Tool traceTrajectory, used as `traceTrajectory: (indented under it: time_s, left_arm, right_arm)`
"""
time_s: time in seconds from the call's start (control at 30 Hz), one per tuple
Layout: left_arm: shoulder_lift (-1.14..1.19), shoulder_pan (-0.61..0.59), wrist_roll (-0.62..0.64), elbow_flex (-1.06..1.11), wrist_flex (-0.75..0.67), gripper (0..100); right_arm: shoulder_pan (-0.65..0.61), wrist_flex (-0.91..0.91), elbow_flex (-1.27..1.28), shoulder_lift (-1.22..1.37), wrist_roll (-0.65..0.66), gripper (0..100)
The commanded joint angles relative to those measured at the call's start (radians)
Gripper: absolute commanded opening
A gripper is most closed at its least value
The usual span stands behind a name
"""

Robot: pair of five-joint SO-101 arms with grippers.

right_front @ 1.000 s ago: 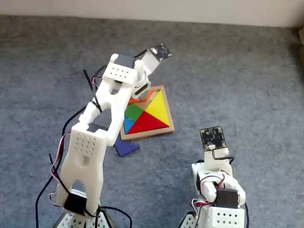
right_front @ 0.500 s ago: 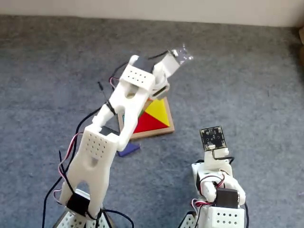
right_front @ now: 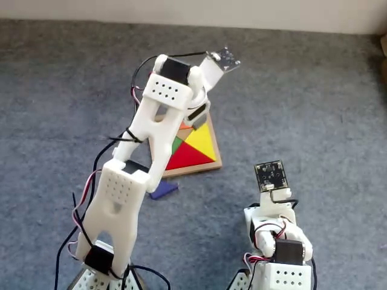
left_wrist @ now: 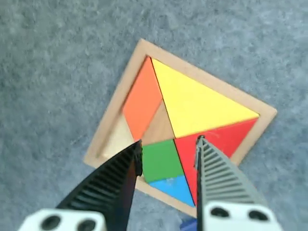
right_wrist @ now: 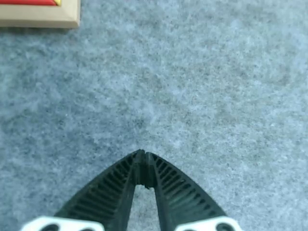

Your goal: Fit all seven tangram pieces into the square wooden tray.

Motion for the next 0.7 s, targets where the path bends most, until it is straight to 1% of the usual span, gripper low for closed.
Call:
traceTrajectory:
  time_s: [0.0,0.2,0.3,0.47,0.57,0.67]
  left_arm:
    - [-0.213,-0.012,-0.011,0.216,0.012,19]
    - [-0.46,-0.025,-0.02,0.573,0.009,19]
    - [-0.568,-0.024,-0.021,0.757,-0.029,19]
    - [-0.746,-0.022,-0.017,1.081,-0.17,19]
    - [-0.842,-0.022,-0.017,1.285,-0.295,19]
    - [-0.898,-0.028,-0.017,1.442,-0.413,19]
  right_arm:
    - [0.012,0.001,0.067,-0.013,0.012,0.6]
    - [0.012,0.001,0.067,-0.013,0.012,0.6]
    - [0.012,0.001,0.067,-0.013,0.012,0.6]
    - [0.012,-0.001,0.067,-0.013,0.012,0.6]
    - [0.012,-0.001,0.067,-0.013,0.012,0.6]
    - [0.012,-0.001,0.067,-0.013,0.012,0.6]
